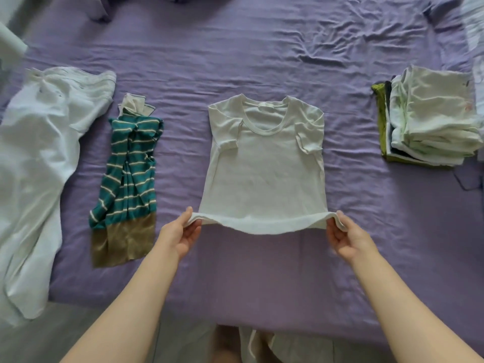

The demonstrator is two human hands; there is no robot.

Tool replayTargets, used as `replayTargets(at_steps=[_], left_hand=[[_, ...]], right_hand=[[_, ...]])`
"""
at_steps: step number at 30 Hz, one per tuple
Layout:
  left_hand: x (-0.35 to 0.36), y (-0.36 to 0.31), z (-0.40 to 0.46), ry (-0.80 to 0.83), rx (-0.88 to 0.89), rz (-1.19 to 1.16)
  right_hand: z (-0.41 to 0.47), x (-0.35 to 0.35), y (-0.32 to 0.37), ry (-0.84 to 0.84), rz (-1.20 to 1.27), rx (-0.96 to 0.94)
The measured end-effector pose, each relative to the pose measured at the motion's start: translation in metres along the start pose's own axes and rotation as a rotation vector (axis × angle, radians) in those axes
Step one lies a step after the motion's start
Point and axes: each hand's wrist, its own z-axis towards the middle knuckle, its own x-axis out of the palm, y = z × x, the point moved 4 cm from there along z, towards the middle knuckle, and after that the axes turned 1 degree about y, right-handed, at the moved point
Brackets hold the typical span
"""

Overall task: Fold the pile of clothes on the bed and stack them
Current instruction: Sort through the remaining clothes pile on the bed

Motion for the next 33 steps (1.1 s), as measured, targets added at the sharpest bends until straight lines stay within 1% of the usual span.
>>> replayTargets(at_steps=[4,9,12,19,21,24,26,27,28,30,31,32,33], left_hand=[[0.038,-0.038,0.019,0.078,0.008,-0.032],[0.082,-0.078,0.055,0.117,-0.007,-0.086],[0.111,-0.103,0.076,0.141,-0.019,-0.107],[0.178,-0.159,0.110,0.214,-0.030,-0.185],[0.200,-0.176,0.122,0.218,-0.024,-0.208],[0.225,-0.198,0.137,0.223,0.021,-0.259],[0.243,-0.203,0.150,0.217,0.083,-0.227],[0.250,-0.201,0.154,0.221,0.104,-0.184],[0.256,-0.195,0.159,0.230,0.113,-0.126],[0.260,-0.175,0.168,0.238,0.144,0.068],[0.260,-0.164,0.172,0.239,0.173,0.182],[0.260,-0.153,0.176,0.245,0.199,0.271],[0.259,-0.144,0.180,0.247,0.220,0.329]], right_hand=[[0.016,0.050,0.031,0.028,0.036,0.000],[0.043,0.105,0.061,0.005,0.017,-0.035],[0.064,0.132,0.077,-0.012,0.048,-0.044],[0.105,0.186,0.118,0.011,0.115,-0.048],[0.120,0.206,0.136,0.043,0.135,-0.047],[0.138,0.234,0.157,0.157,0.209,-0.072],[0.157,0.246,0.165,0.194,0.165,-0.107],[0.166,0.249,0.164,0.196,0.070,-0.130],[0.173,0.252,0.161,0.192,-0.082,-0.165],[0.183,0.253,0.150,0.182,-0.489,-0.278],[0.186,0.254,0.144,0.196,-0.774,-0.385],[0.192,0.254,0.137,0.218,-1.108,-0.502],[0.199,0.253,0.130,0.234,-1.419,-0.595]])
